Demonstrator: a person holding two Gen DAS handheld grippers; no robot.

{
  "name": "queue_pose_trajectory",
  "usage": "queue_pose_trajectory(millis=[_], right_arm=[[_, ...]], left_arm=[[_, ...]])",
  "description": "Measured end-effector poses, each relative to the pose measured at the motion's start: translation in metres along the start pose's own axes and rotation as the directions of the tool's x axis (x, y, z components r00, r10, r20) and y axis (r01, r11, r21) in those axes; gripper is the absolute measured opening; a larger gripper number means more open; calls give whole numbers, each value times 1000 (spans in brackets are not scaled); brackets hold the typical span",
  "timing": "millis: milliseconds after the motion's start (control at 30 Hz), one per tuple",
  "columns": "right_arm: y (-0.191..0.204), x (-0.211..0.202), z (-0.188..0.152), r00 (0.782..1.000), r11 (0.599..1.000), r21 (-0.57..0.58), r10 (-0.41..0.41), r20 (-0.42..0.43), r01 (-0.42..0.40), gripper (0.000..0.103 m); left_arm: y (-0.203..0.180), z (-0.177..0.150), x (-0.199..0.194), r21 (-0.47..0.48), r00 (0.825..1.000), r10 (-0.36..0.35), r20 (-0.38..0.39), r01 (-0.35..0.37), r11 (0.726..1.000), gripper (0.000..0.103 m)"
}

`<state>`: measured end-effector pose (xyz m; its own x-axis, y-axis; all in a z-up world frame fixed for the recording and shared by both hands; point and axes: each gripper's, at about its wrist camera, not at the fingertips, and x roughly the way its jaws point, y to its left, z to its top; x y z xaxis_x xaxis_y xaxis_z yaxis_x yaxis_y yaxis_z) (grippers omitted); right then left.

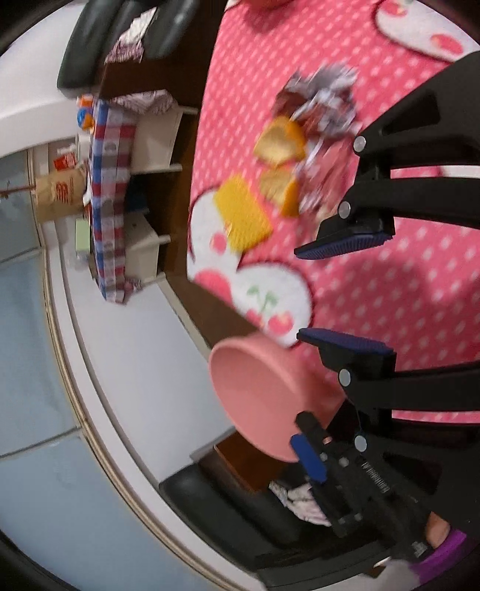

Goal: Collect trash
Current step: 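Move both open tools from the bucket back over the table, then close the right tool on the crumpled foil wrapper and lift it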

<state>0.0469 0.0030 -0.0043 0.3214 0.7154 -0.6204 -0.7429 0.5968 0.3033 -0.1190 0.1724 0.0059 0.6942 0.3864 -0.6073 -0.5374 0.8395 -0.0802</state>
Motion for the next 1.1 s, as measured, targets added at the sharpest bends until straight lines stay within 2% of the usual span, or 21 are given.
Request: queue_pose_trajectory(millis=[233,333,633,800,1033,1100], right_arm=[[-48,-22,-28,995,993,72,-98,-1,98,39],[-64,-31,-35,993,986,118,-120,4,119,39],[-107,-51,-37,983,961,223,-178,48,163,39],[-124,-48,-31,983,951,264,-178,39,161,39],[-146,-27,-22,993,930,349,-121,-10,117,39],[-149,-17,-18,995,926,365,-95,-22,97,45]], left_arm=[[-31,-5,7,50,998,-42,-39,44,998,42],[-43,-6,10,75,997,-54,-47,57,996,47],[-62,-10,14,122,995,-66,-69,74,990,48],[-69,-11,18,137,995,-69,-79,79,987,48],[-74,-13,19,153,994,-67,-89,81,985,48],[-74,-13,21,151,993,-68,-95,82,985,48]])
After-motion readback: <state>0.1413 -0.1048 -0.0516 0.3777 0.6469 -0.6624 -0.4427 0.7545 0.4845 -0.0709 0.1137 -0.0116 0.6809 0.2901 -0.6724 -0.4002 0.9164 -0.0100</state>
